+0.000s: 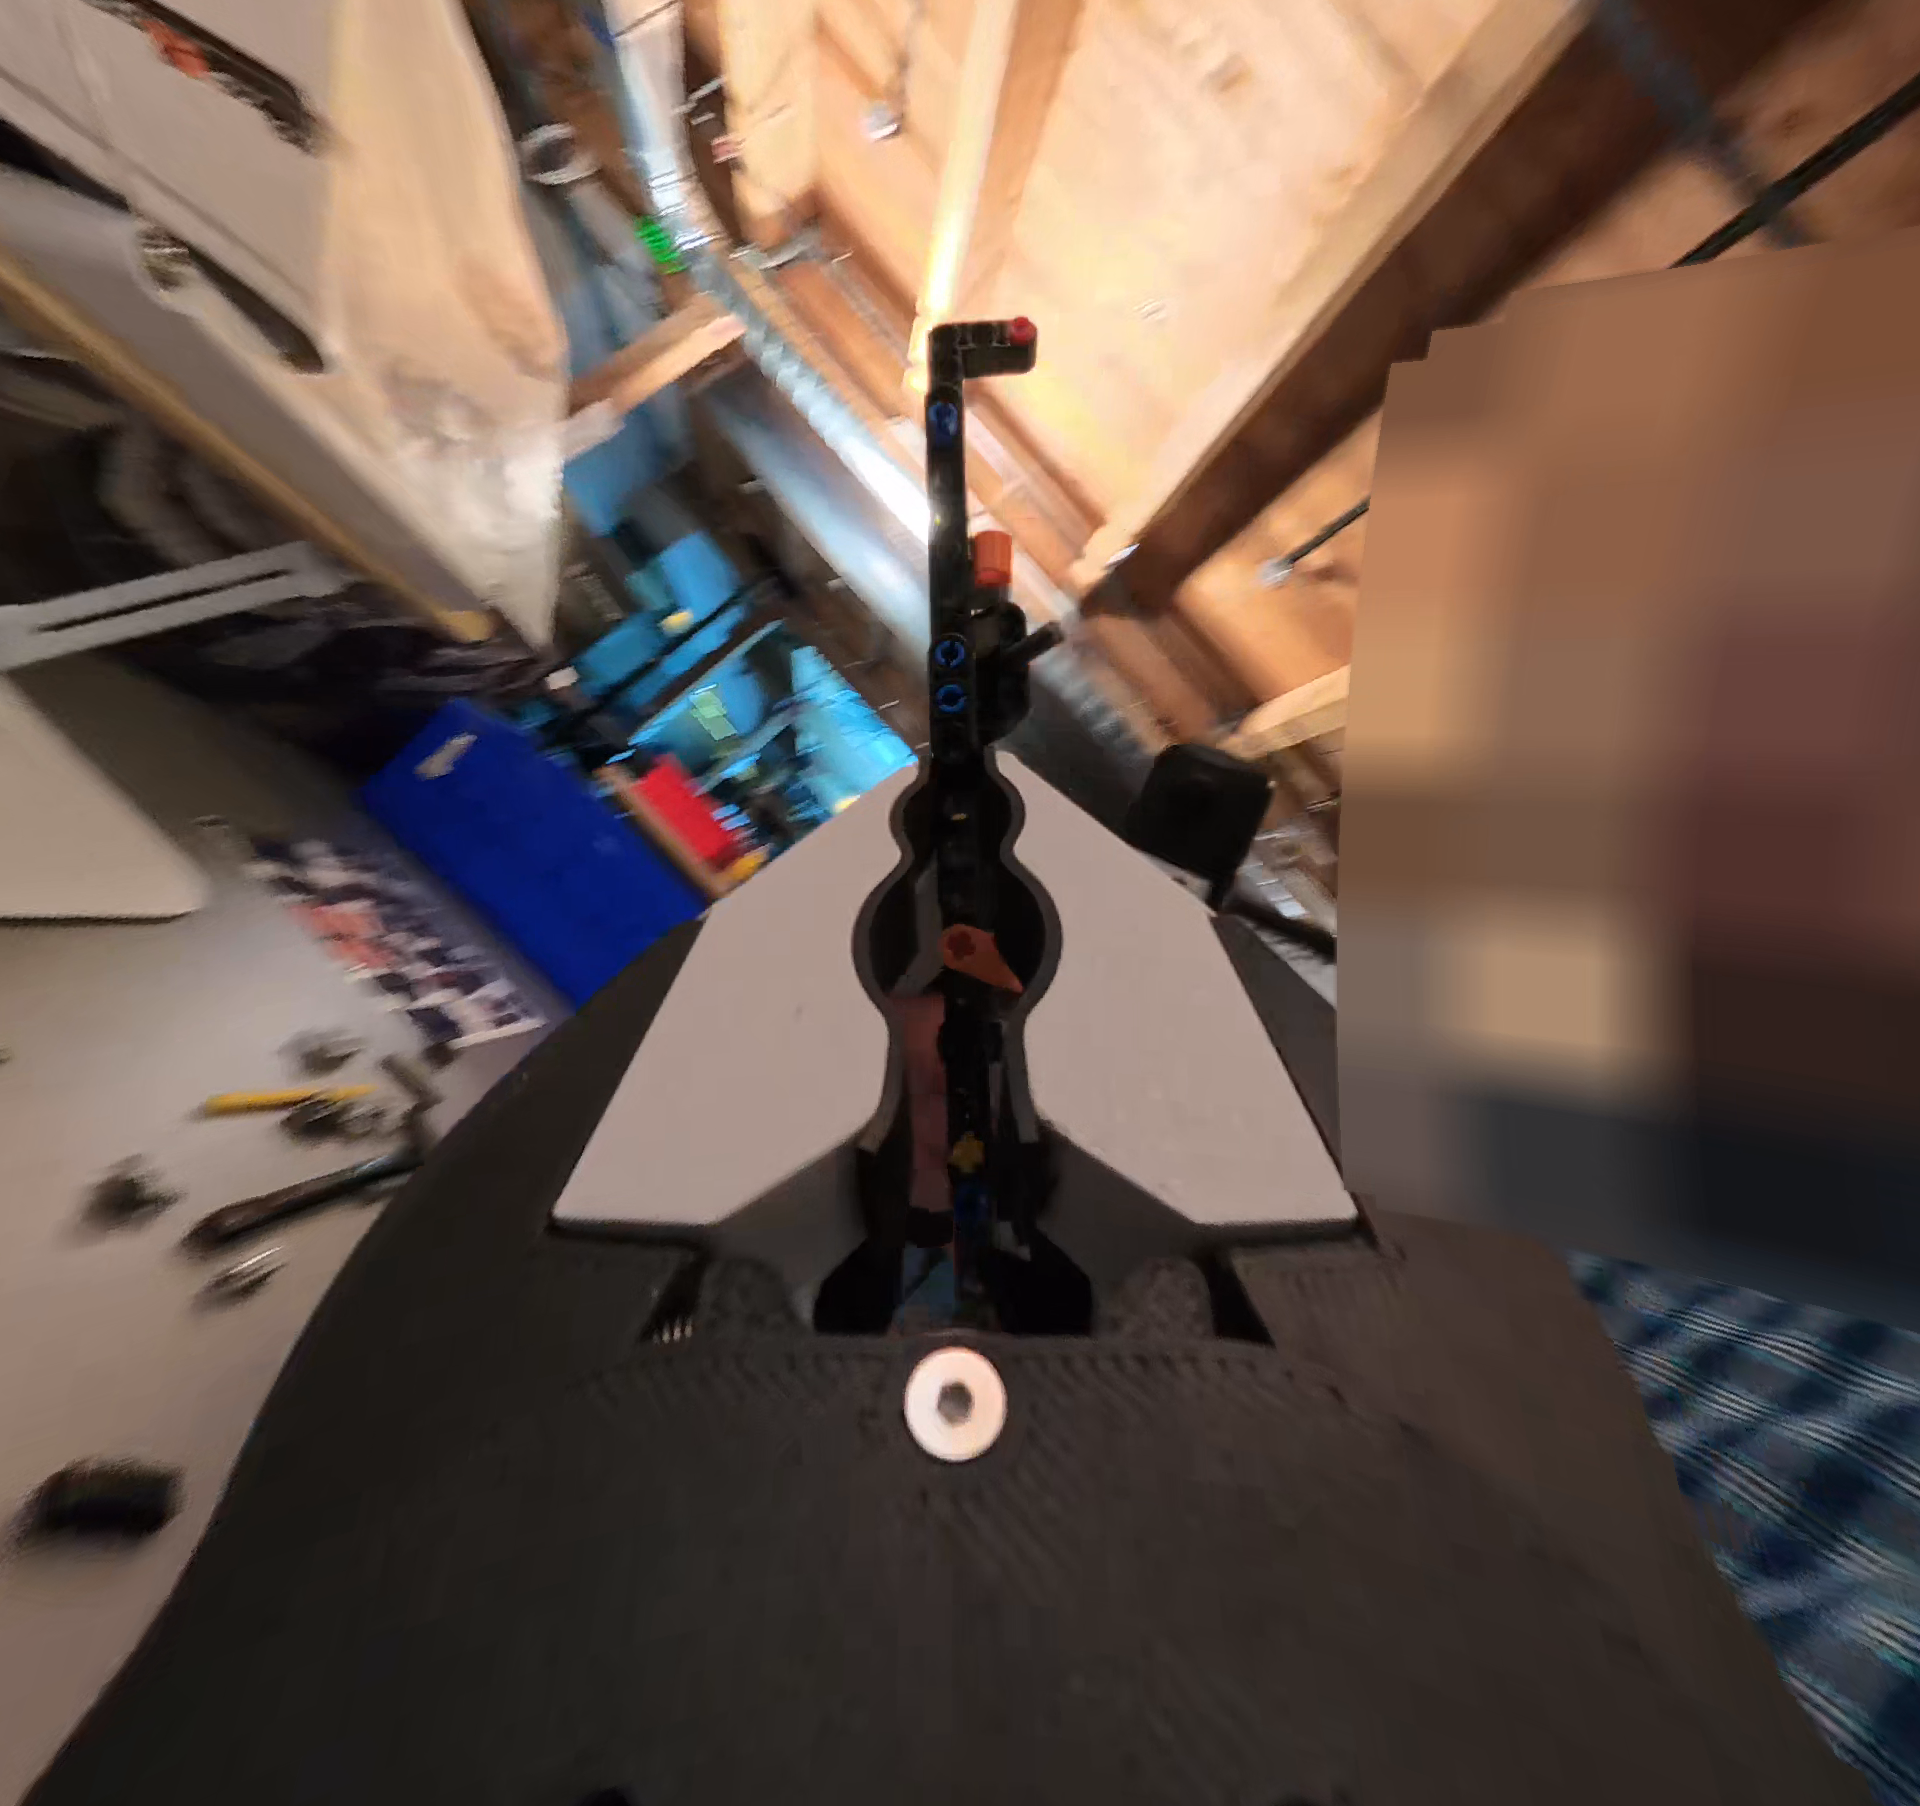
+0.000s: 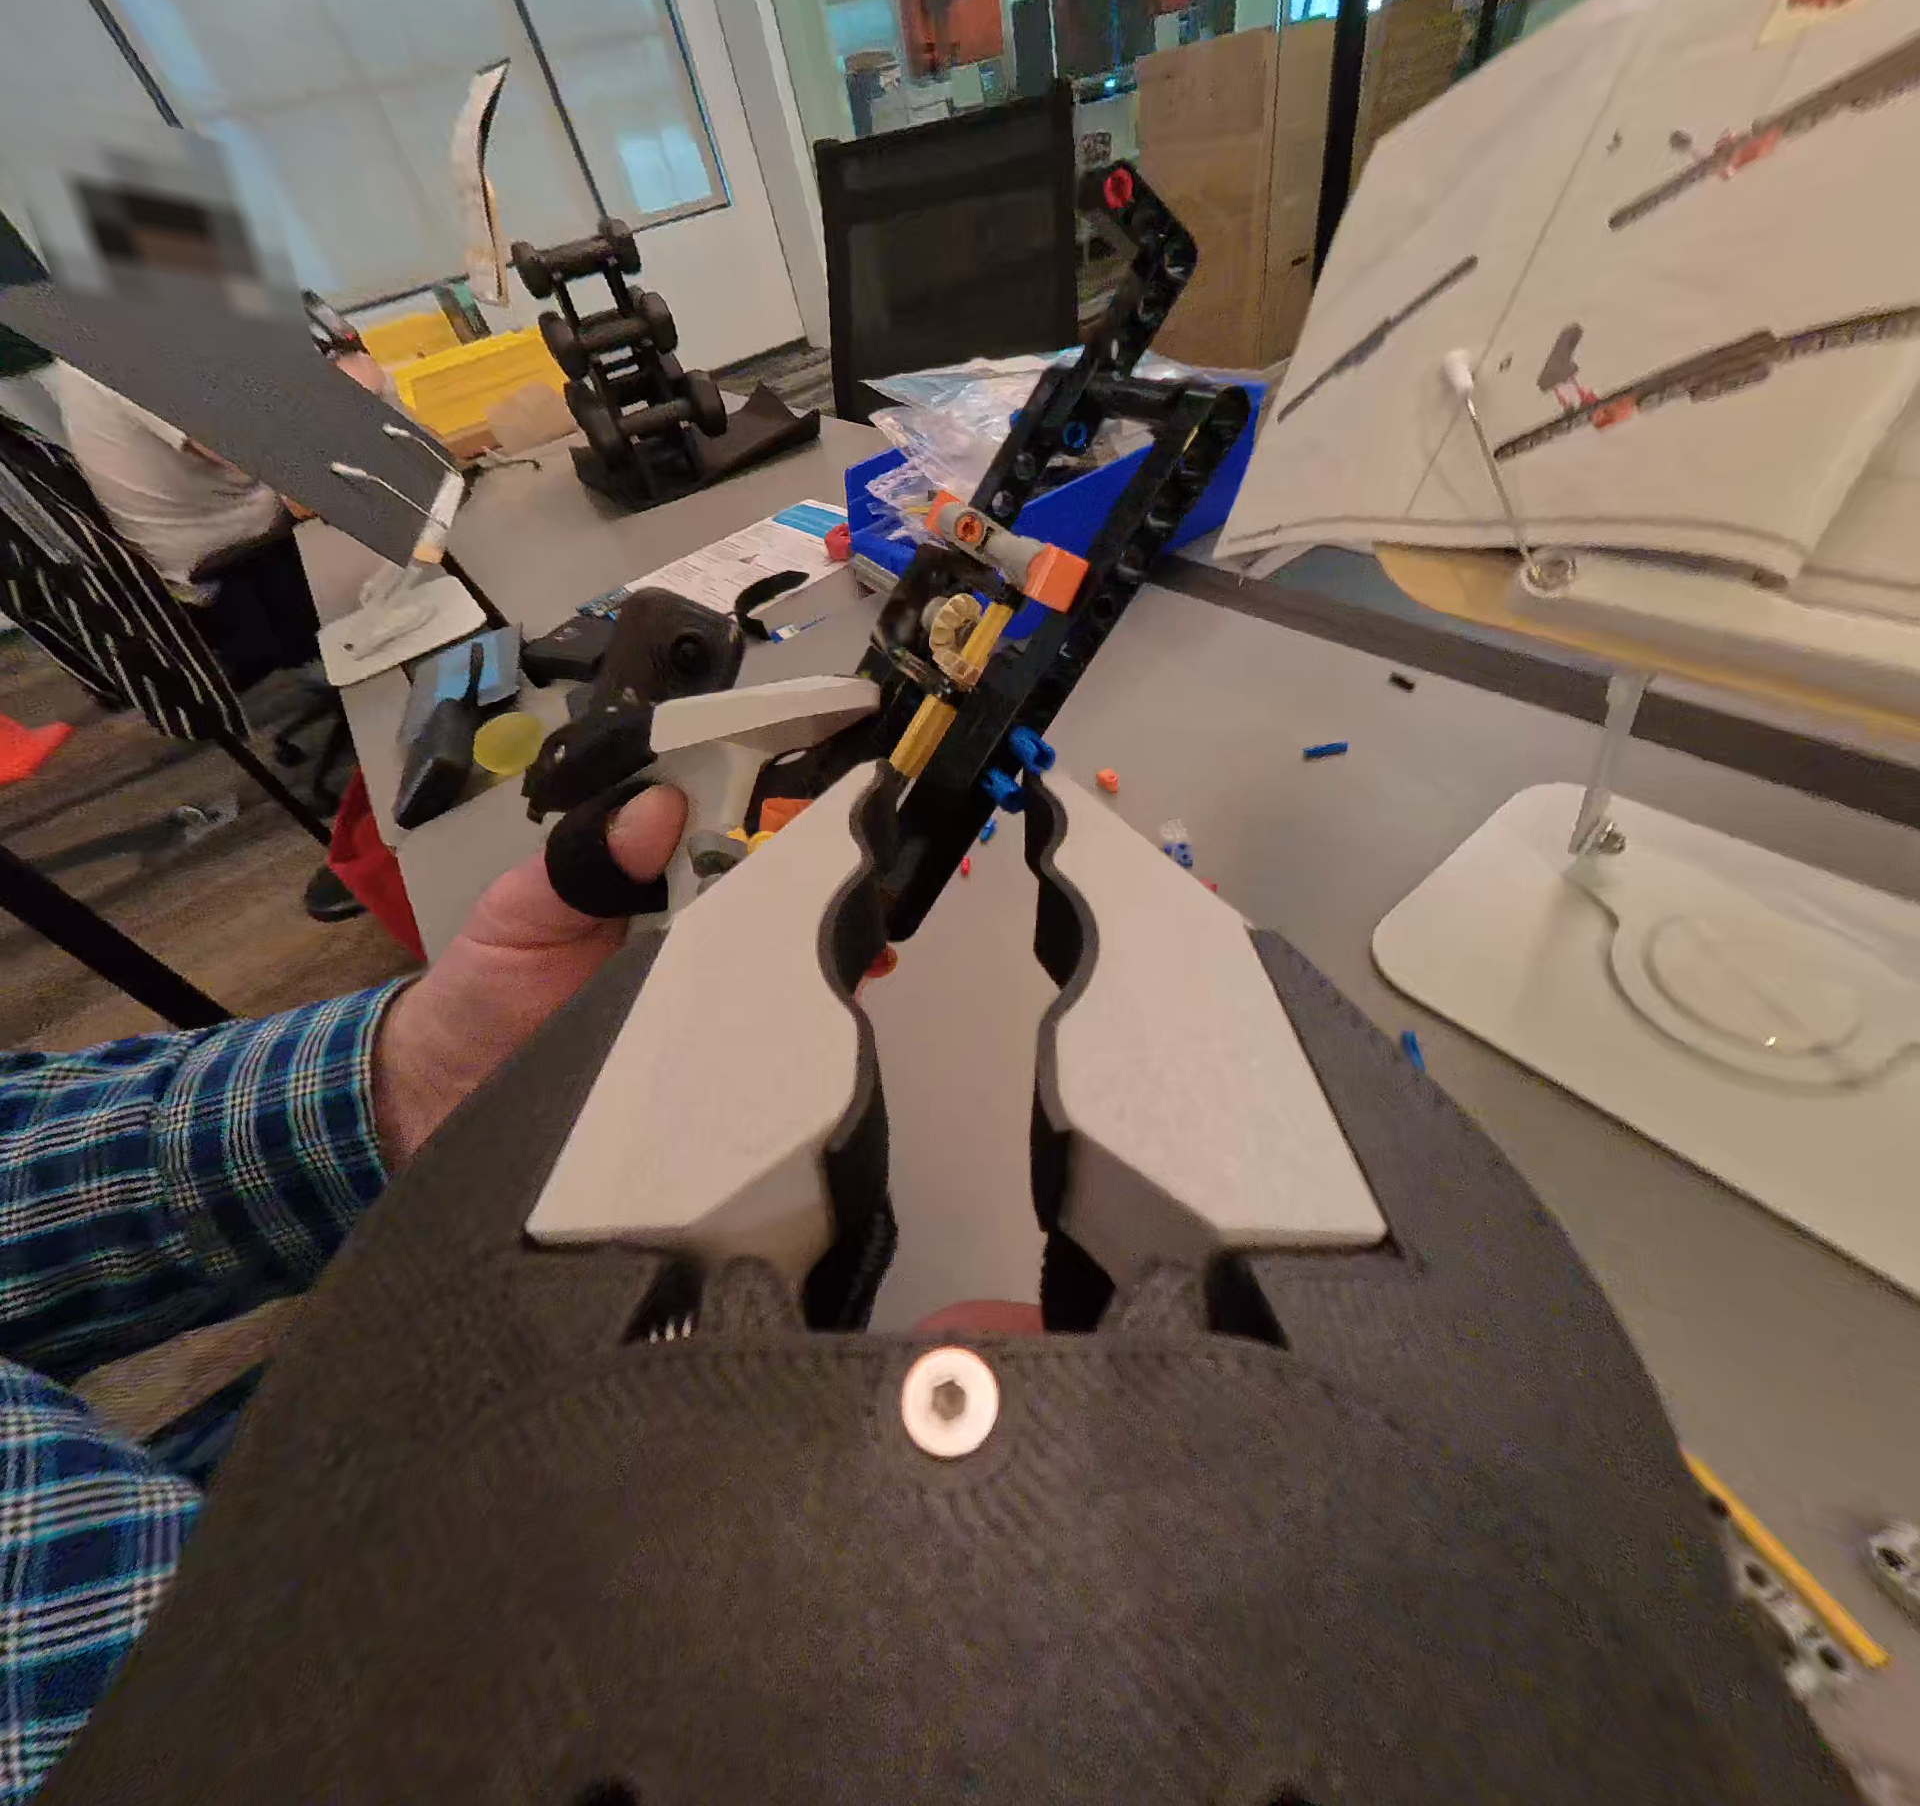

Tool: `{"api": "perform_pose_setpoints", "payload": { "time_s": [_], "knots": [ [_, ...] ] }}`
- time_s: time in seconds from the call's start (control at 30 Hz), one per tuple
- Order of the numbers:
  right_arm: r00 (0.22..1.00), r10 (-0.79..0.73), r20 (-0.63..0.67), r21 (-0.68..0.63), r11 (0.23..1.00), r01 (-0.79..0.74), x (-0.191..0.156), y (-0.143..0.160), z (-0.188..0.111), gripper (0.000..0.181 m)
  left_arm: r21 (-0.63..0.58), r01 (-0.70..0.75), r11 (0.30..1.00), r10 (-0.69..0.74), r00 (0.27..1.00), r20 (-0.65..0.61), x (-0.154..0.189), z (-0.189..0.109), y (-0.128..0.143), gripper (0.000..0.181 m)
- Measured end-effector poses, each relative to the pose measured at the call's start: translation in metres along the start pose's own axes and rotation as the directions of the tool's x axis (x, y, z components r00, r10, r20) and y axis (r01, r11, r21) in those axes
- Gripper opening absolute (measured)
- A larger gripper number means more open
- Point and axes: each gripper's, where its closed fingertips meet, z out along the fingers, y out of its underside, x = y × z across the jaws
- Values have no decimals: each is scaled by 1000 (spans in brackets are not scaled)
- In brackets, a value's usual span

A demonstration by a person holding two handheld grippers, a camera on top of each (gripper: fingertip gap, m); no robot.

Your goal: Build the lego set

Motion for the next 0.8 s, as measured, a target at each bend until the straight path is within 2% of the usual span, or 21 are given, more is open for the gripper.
{"api": "perform_pose_setpoints", "payload": {
  "time_s": [0.13,0.33,0.8],
  "knots": [
    [996,85,6,-11,996,-85,14,15,-4,24,-95,-145,985,157,977,143,-8,4,9,6],
    [988,152,33,12,988,-153,20,18,-8,26,-170,-275,946,308,926,217,-8,8,13,5],
    [980,197,-13,24,980,-196,43,27,-26,32,-201,-312,929,363,877,315,-17,1,6,6]
  ]
}}
